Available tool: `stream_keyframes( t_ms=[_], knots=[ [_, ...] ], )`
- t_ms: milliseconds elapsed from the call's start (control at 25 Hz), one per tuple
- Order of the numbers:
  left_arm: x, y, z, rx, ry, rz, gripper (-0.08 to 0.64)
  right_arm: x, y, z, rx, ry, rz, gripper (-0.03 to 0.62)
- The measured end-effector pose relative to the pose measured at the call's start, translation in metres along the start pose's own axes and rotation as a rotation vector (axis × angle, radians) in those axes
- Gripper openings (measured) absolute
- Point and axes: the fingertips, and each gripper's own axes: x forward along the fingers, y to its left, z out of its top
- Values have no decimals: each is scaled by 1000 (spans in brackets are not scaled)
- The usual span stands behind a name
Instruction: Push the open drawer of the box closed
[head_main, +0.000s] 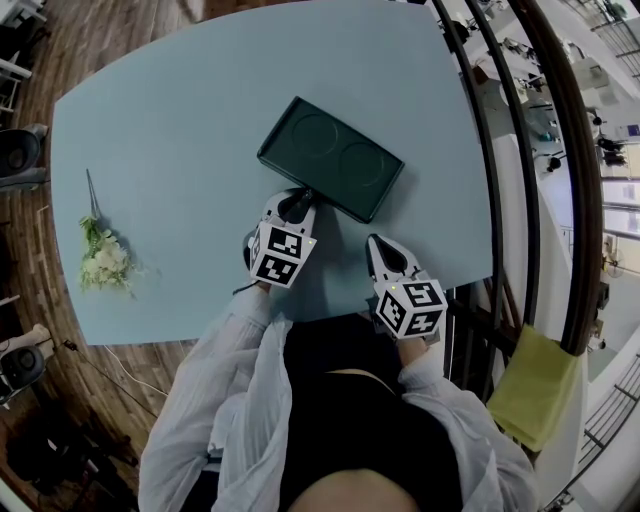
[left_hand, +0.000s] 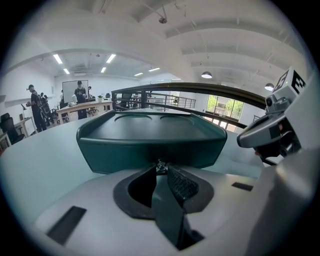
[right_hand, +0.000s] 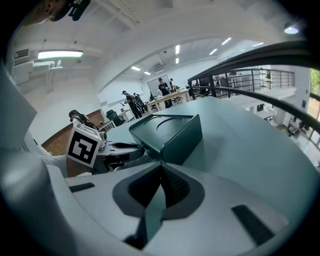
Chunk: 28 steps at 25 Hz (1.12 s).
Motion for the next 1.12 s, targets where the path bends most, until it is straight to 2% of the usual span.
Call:
stream_keyframes(
  t_ms=[240,280,320,360,400,520,680,920,1120],
  knots=[
    [-1,-6,3,-44,7,-56,85,-2,0,3,-12,-7,4,9],
    [-1,-9,2,-48,14,-69,115,-3,1,4,-15,-11,5,9],
    [-1,-11,-1,-51,25,-77,193,-4,2,6,-18,-16,6,9],
    [-2,-11,-4,-55,39,-73,239,-5,3,7,-21,-22,8,9],
    [-5,-11,-8,-59,51,-59,241,-7,4,9,-24,-28,9,9],
    [-18,-7,-16,-67,54,0,241,-13,7,12,-30,-47,12,9],
    [-44,-12,-24,-138,19,22,237,-24,12,4,-24,-64,22,9],
    [-91,-20,-25,-223,-66,54,159,-39,26,-10,-44,-84,49,9],
    [-131,-30,-22,-230,-144,100,119,-54,38,-18,-64,-109,70,9]
  ],
)
